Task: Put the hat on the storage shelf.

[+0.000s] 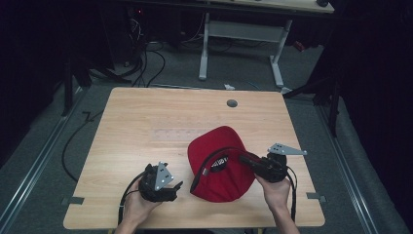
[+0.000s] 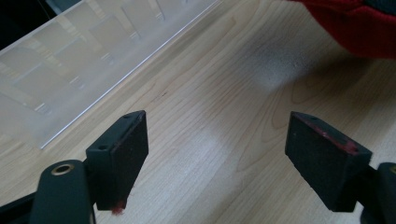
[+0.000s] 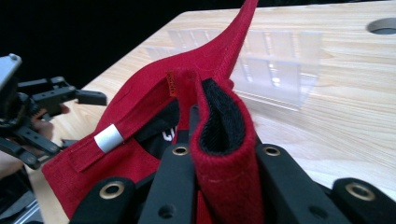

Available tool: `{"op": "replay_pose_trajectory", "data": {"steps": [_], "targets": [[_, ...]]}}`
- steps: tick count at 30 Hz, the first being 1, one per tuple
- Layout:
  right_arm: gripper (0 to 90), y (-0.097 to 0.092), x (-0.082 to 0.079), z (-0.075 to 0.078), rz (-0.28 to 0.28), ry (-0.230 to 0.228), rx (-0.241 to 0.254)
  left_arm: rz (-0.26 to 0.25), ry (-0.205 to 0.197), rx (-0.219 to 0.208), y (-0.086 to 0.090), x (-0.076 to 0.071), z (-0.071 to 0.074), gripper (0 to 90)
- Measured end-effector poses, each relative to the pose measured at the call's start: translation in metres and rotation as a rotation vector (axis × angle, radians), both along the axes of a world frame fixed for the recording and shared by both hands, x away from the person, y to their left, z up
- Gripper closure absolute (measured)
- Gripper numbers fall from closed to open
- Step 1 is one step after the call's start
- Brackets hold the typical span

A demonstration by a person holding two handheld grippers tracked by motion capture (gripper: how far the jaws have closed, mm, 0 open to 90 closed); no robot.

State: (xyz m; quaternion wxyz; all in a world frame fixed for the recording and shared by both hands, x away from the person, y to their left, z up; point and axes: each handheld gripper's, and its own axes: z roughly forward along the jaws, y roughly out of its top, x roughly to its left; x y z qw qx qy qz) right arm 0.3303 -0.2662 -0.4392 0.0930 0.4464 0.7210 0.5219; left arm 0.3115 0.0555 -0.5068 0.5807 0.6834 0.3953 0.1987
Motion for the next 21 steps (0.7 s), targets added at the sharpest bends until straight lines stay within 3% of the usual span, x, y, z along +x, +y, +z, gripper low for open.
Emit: {"op": "replay_pose_trajectory", "data": {"steps": [5, 13, 19, 21], "targets": [[83.8, 0.008, 0.003, 0.005, 0.031, 0.009, 0.026, -0.005, -0.011, 0.018, -0.006, 0.000, 0.000, 18.6], [83.7, 0.022, 0.008, 0.006, 0.075, 0.041, 0.040, -0.012, -0.023, 0.003, -0.012, 0.000, 0.003, 16.1], [83.6, 0.032, 0.011, 0.002, 0.090, 0.066, 0.019, -0.018, -0.072, 0.007, -0.013, -0.006, 0.009, 15.6], [83.5, 0.035, 0.011, 0.000, 0.088, 0.074, -0.015, -0.018, -0.079, 0.011, -0.012, -0.007, 0.011, 15.4]]}}
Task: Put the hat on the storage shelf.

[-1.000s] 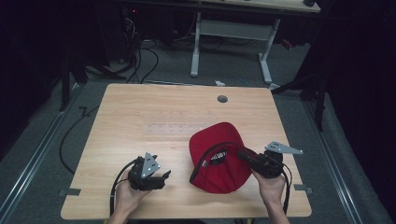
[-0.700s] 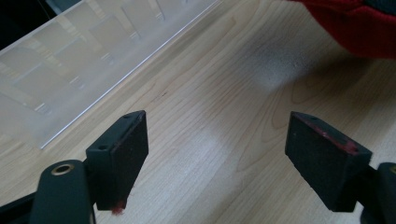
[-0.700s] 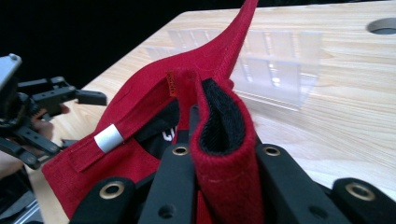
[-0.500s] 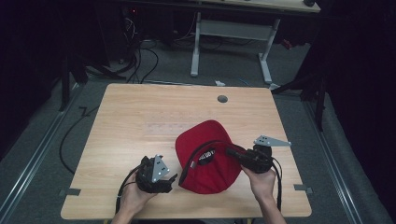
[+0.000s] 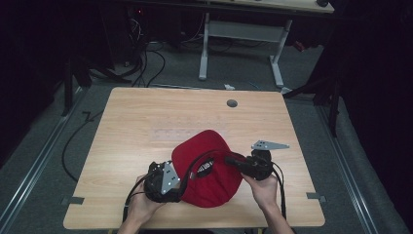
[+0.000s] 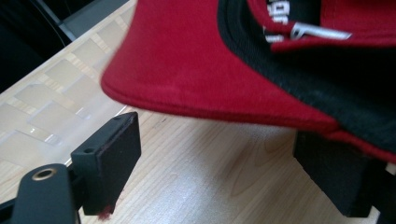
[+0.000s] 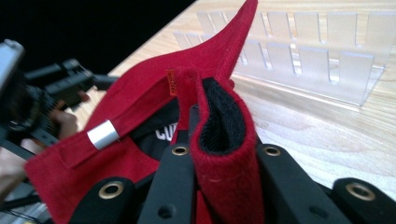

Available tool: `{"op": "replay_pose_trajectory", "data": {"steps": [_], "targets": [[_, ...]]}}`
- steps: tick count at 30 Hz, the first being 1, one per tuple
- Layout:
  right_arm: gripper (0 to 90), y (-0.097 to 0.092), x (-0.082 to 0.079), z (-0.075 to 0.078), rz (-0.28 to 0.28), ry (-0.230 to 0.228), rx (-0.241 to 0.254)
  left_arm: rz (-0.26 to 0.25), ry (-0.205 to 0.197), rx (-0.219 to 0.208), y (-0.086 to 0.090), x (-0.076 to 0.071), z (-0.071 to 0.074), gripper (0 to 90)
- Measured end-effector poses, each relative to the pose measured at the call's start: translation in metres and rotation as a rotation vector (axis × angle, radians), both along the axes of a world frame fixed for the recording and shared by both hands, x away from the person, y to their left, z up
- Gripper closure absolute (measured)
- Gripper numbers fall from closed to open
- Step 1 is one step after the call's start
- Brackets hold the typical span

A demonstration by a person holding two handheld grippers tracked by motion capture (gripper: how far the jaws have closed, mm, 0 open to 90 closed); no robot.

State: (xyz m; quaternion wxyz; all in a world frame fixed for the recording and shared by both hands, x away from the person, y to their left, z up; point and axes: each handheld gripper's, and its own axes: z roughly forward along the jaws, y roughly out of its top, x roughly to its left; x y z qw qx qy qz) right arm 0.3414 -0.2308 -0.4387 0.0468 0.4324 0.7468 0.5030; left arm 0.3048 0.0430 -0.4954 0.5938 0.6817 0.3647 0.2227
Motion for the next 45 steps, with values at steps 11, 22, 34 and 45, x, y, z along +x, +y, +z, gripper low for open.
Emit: {"op": "replay_pose_trajectory", "data": {"steps": [11, 22, 34, 45], "targets": [[83.4, 0.005, -0.001, -0.003, 0.001, 0.018, -0.072, 0.018, -0.016, -0.010, 0.002, 0.000, 0.003, 14.9], [83.1, 0.011, 0.000, -0.003, 0.019, 0.054, -0.104, 0.006, -0.064, 0.018, 0.003, -0.004, 0.009, 16.0], [82.9, 0.020, 0.001, -0.006, 0.064, 0.101, -0.094, -0.028, -0.064, 0.047, 0.001, -0.005, 0.011, 28.4], [81.4, 0.025, 0.002, -0.006, 0.101, 0.096, -0.090, -0.092, 0.001, 0.030, 0.004, -0.005, 0.018, 64.3]]}}
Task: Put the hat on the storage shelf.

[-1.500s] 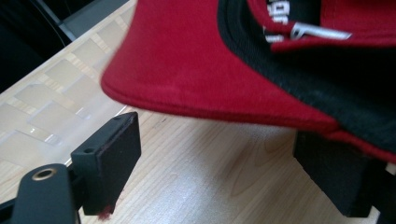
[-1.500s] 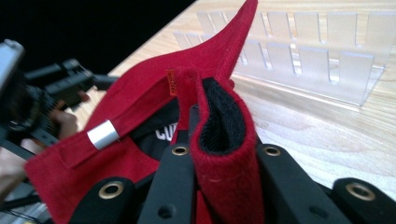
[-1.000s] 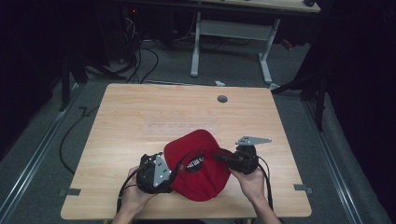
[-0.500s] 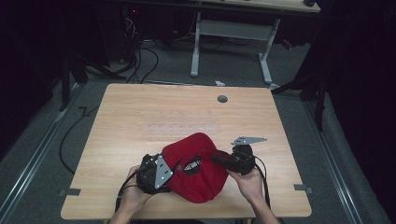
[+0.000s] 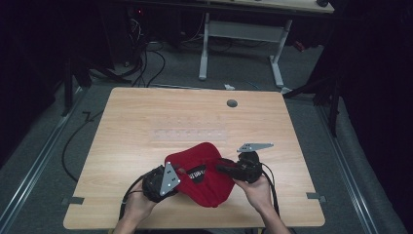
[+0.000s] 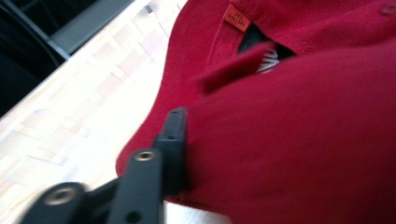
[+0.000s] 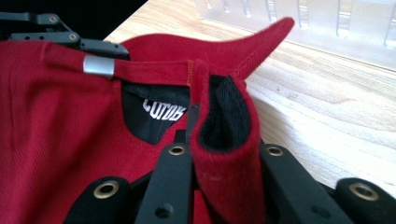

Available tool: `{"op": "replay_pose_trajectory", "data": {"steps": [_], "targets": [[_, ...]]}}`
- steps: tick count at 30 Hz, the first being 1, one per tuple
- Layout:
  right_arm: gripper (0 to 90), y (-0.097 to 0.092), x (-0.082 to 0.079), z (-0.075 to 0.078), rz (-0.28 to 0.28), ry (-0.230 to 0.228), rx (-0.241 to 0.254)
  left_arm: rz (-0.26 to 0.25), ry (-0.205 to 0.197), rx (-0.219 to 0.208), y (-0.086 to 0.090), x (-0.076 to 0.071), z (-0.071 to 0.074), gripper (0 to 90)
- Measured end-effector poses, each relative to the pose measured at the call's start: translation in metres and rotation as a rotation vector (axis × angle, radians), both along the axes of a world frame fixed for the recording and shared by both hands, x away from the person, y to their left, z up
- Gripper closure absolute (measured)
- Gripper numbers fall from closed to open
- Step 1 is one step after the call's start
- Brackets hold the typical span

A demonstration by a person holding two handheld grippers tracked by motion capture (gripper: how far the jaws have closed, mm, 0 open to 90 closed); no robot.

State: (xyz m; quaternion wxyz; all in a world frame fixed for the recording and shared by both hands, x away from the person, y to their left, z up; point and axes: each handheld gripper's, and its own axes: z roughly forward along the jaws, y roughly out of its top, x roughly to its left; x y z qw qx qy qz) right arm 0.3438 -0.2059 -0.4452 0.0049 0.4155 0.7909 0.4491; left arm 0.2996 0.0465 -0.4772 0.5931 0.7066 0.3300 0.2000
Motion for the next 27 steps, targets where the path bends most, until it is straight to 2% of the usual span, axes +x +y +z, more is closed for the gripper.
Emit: {"op": "replay_pose_trajectory", "data": {"steps": [2, 3, 8, 9, 13, 15, 16, 17, 18, 19, 21, 25, 27], "targets": [[81.0, 0.000, 0.000, 0.000, 0.008, -0.002, 0.007, -0.018, 0.025, -0.015, 0.002, 0.000, 0.003, 72.8], [81.0, 0.000, 0.000, 0.000, 0.008, -0.002, 0.007, -0.018, 0.025, -0.015, 0.002, 0.000, 0.003, 74.5], [79.4, 0.000, 0.000, 0.000, 0.016, -0.013, 0.020, -0.032, 0.021, -0.006, 0.004, -0.001, 0.009, 76.7], [77.7, 0.000, 0.000, 0.000, 0.015, -0.014, 0.025, -0.033, 0.028, -0.016, 0.004, -0.001, 0.011, 77.5], [68.2, 0.001, -0.001, 0.004, 0.004, -0.047, 0.029, -0.031, 0.045, -0.006, 0.006, 0.001, 0.015, 79.1], [61.2, -0.005, 0.000, 0.008, -0.027, -0.083, 0.049, -0.034, 0.038, -0.002, 0.006, 0.000, 0.017, 80.8], [61.2, -0.005, 0.000, 0.008, -0.027, -0.083, 0.049, -0.037, 0.037, -0.003, 0.007, -0.001, 0.018, 80.8], [58.9, -0.008, 0.000, 0.010, -0.043, -0.092, 0.062, -0.038, 0.038, -0.003, 0.007, -0.001, 0.019, 81.3], [55.3, -0.014, 0.000, 0.014, -0.074, -0.117, 0.103, -0.037, 0.043, -0.008, 0.007, 0.000, 0.019, 82.2], [55.3, -0.014, 0.000, 0.014, -0.074, -0.117, 0.103, -0.037, 0.047, -0.008, 0.008, 0.001, 0.020, 82.2], [52.3, -0.020, 0.000, 0.019, -0.097, -0.134, 0.134, -0.033, 0.055, -0.022, 0.009, 0.002, 0.022, 82.8], [46.9, -0.029, -0.002, 0.026, -0.135, -0.193, 0.146, -0.016, 0.067, -0.054, 0.015, 0.004, 0.026, 83.6], [46.4, -0.037, -0.003, 0.028, -0.157, -0.221, 0.177, -0.007, 0.077, -0.082, 0.018, 0.006, 0.028, 83.7]]}}
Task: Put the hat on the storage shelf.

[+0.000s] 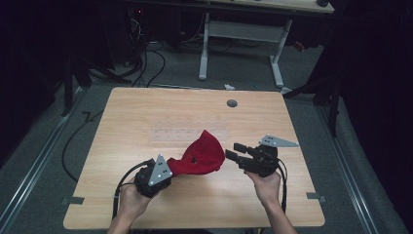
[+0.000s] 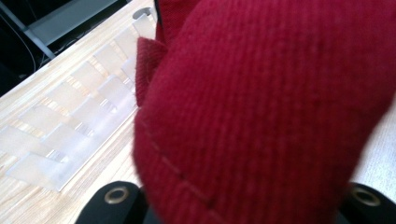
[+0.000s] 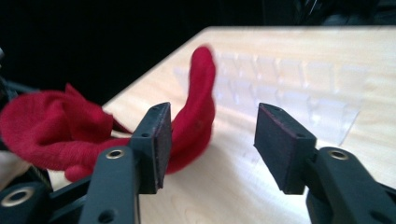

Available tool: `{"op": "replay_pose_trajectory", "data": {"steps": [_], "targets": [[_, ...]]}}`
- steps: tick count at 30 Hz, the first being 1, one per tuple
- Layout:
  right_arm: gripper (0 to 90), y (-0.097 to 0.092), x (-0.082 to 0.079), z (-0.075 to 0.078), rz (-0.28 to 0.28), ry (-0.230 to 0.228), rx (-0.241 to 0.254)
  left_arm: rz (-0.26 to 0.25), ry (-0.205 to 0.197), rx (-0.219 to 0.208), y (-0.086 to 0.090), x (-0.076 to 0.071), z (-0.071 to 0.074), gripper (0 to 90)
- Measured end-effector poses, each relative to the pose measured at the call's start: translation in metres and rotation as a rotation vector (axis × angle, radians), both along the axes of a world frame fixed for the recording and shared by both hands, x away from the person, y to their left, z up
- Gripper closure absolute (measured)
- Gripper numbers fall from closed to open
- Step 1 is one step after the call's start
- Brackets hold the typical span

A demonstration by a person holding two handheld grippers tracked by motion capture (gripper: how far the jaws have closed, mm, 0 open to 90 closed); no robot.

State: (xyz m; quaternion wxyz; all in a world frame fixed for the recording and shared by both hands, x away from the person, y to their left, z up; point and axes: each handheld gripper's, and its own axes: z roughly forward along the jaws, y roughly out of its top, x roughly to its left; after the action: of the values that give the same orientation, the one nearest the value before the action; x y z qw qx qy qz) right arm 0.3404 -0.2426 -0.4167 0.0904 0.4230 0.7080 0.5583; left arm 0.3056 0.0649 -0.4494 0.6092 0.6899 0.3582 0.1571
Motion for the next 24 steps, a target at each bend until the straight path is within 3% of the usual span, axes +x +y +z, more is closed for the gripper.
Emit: {"op": "replay_pose_trajectory", "data": {"steps": [2, 7, 8, 9, 10, 11, 12, 13, 14, 16, 19, 24], "targets": [[46.3, -0.006, -0.001, 0.001, -0.006, -0.013, 0.016, 0.008, 0.009, -0.018, 0.004, 0.002, 0.002, 83.8], [44.0, -0.015, 0.000, -0.008, -0.040, -0.024, -0.028, 0.029, 0.027, -0.050, 0.013, 0.006, 0.007, 83.9], [43.0, -0.015, 0.001, -0.019, -0.068, -0.026, -0.091, 0.034, 0.034, -0.066, 0.017, 0.007, 0.010, 83.9], [43.0, -0.015, 0.001, -0.019, -0.068, -0.026, -0.091, 0.034, 0.034, -0.066, 0.017, 0.007, 0.010, 83.9], [42.3, -0.016, 0.004, -0.033, -0.093, -0.009, -0.166, 0.045, 0.040, -0.086, 0.018, 0.008, 0.012, 83.9], [42.3, -0.016, 0.004, -0.033, -0.093, -0.009, -0.166, 0.045, 0.040, -0.086, 0.018, 0.008, 0.012, 83.9], [42.3, -0.016, 0.006, -0.041, -0.108, 0.001, -0.201, 0.048, 0.045, -0.088, 0.019, 0.009, 0.012, 83.9], [42.5, -0.019, 0.009, -0.056, -0.145, 0.024, -0.273, 0.058, 0.055, -0.101, 0.022, 0.011, 0.013, 83.9], [42.5, -0.019, 0.009, -0.056, -0.145, 0.024, -0.273, 0.058, 0.055, -0.101, 0.022, 0.011, 0.013, 83.9], [42.8, -0.026, 0.012, -0.076, -0.208, 0.069, -0.339, 0.065, 0.063, -0.113, 0.024, 0.013, 0.015, 83.9], [42.7, -0.034, 0.013, -0.088, -0.254, 0.091, -0.386, 0.072, 0.080, -0.146, 0.026, 0.015, 0.019, 84.0], [42.0, -0.041, 0.013, -0.096, -0.303, 0.074, -0.436, 0.081, 0.082, -0.191, 0.030, 0.018, 0.025, 84.0]]}}
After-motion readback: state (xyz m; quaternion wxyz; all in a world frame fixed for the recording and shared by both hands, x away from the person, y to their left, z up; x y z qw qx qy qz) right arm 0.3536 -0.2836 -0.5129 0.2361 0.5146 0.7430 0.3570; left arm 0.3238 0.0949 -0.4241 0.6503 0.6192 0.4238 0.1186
